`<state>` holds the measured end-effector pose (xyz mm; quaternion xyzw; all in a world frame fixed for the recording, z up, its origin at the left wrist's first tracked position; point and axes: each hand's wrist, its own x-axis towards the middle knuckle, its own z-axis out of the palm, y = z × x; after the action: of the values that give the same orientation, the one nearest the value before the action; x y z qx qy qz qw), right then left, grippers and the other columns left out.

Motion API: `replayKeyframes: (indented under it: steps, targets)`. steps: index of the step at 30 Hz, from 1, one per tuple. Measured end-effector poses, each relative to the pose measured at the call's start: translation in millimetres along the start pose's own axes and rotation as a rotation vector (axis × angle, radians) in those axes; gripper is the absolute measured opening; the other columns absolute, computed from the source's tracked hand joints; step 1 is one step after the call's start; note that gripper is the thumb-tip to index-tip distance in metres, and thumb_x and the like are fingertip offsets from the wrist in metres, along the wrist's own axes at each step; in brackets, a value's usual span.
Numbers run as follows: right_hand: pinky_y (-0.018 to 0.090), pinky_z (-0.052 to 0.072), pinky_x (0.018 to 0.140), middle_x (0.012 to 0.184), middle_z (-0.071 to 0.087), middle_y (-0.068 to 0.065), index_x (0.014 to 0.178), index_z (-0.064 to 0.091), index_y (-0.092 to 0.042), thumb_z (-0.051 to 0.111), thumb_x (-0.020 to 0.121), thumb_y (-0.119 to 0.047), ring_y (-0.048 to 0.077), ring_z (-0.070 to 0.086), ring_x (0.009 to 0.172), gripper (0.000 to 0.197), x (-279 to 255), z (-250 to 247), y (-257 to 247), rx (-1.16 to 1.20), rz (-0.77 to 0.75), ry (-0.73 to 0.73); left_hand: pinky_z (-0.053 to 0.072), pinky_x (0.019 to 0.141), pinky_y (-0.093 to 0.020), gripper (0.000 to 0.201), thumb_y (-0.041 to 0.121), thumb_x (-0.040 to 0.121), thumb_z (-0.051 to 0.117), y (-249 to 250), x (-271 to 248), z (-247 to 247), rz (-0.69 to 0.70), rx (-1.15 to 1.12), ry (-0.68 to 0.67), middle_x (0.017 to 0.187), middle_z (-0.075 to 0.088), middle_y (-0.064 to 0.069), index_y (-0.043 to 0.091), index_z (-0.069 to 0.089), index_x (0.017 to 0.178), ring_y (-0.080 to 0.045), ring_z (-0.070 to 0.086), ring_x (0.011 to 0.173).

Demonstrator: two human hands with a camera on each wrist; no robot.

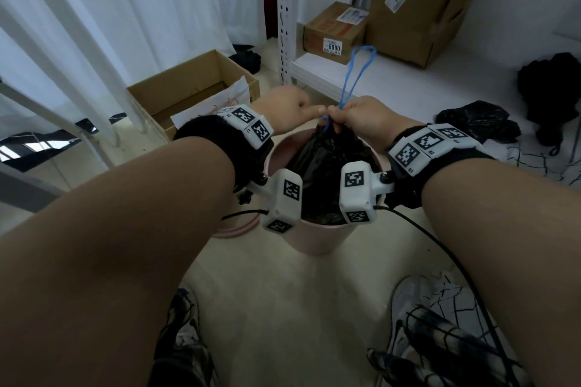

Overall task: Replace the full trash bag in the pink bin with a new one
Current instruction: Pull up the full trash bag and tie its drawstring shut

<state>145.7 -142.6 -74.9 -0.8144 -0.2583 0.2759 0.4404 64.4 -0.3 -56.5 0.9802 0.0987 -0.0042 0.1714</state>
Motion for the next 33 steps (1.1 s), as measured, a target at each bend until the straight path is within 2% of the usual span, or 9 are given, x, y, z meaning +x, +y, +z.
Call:
replayKeyframes:
  steps: [2,6,9,13,19,24,26,29,33]
  targets:
    - [0.035,0.046,0.095,0.101,0.073,0.013,0.054,0.063,-0.014,0.053,0.095,-0.025,0.023,0.064,0.096,0.044,0,-2,3,-0.007,0.009,-0.053,0.025,0.052,-0.029,0.050,0.033,0.096,0.047,-6,1,-5,-0.090,-0.037,0.078,0.055,0.032,-0.002,0.013,0.030,0.054,-0.019,0.037,0.056]
    - [0.019,0.040,0.057,0.056,0.064,-0.011,0.079,0.073,-0.009,0.050,0.097,-0.025,0.007,0.048,0.056,0.034,1,-1,-1,-0.023,0.001,0.013,0.025,0.052,-0.032,0.042,0.019,0.089,0.052,-9,4,-8,-0.189,-0.065,0.154,0.057,0.031,-0.002,0.014,0.028,0.055,-0.022,0.038,0.063]
    - [0.016,0.039,0.053,0.068,0.063,-0.003,0.099,0.067,-0.004,0.044,0.099,-0.017,0.006,0.041,0.057,0.026,-1,2,-5,0.050,-0.002,-0.019,0.027,0.047,-0.018,0.037,0.021,0.089,0.055,-11,4,-7,-0.215,-0.081,0.023,0.059,0.036,0.001,0.016,0.035,0.059,-0.014,0.036,0.053]
    - [0.008,0.041,0.049,0.072,0.062,0.000,0.106,0.064,0.004,0.046,0.098,-0.009,0.005,0.044,0.060,0.024,-7,3,-9,0.087,-0.054,-0.057,0.024,0.033,-0.012,0.025,0.018,0.087,0.062,-15,-3,2,-0.184,-0.329,-0.252,0.057,0.036,-0.003,0.014,0.041,0.074,-0.015,0.029,0.043]
    - [0.011,0.043,0.052,0.077,0.064,0.004,0.105,0.066,0.008,0.060,0.089,-0.004,0.005,0.054,0.061,0.021,-2,4,-10,0.085,-0.121,0.008,0.027,0.034,-0.005,0.029,0.018,0.088,0.064,-8,-5,9,-0.055,-0.497,-0.149,0.070,0.049,0.003,0.014,0.061,0.117,0.003,0.045,0.034]
    - [0.022,0.052,0.071,0.077,0.066,0.009,0.080,0.068,-0.004,0.065,0.081,0.005,0.014,0.062,0.070,0.009,-3,1,-8,0.163,-0.162,-0.009,0.038,0.053,-0.007,0.016,0.013,0.082,0.068,-10,-4,15,-0.026,-0.517,-0.002,0.087,0.065,-0.010,0.009,0.072,0.097,-0.005,0.056,0.072]
    - [0.018,0.052,0.068,0.074,0.065,0.008,0.077,0.066,-0.004,0.067,0.078,0.007,0.009,0.063,0.065,0.011,-3,1,-7,0.152,-0.180,0.004,0.041,0.063,-0.009,0.011,0.014,0.082,0.067,-10,0,17,-0.046,-0.502,0.006,0.085,0.065,-0.006,0.009,0.072,0.091,-0.011,0.056,0.081]
    - [0.006,0.044,0.055,0.065,0.057,-0.001,0.079,0.063,-0.004,0.072,0.075,0.003,-0.006,0.054,0.049,0.012,-1,3,-8,0.016,-0.206,0.128,0.045,0.077,-0.027,0.005,0.019,0.083,0.067,-8,6,15,-0.074,-0.459,0.003,0.077,0.063,0.002,0.015,0.070,0.082,-0.012,0.056,0.082]
    - [0.002,0.037,0.049,0.074,0.059,0.002,0.092,0.066,0.000,0.069,0.077,-0.003,0.008,0.052,0.062,0.016,4,10,-8,-0.234,-0.271,0.267,0.041,0.069,-0.025,0.016,0.019,0.085,0.066,-8,8,11,-0.058,-0.441,0.001,0.066,0.056,0.007,0.004,0.071,0.090,-0.007,0.050,0.066]
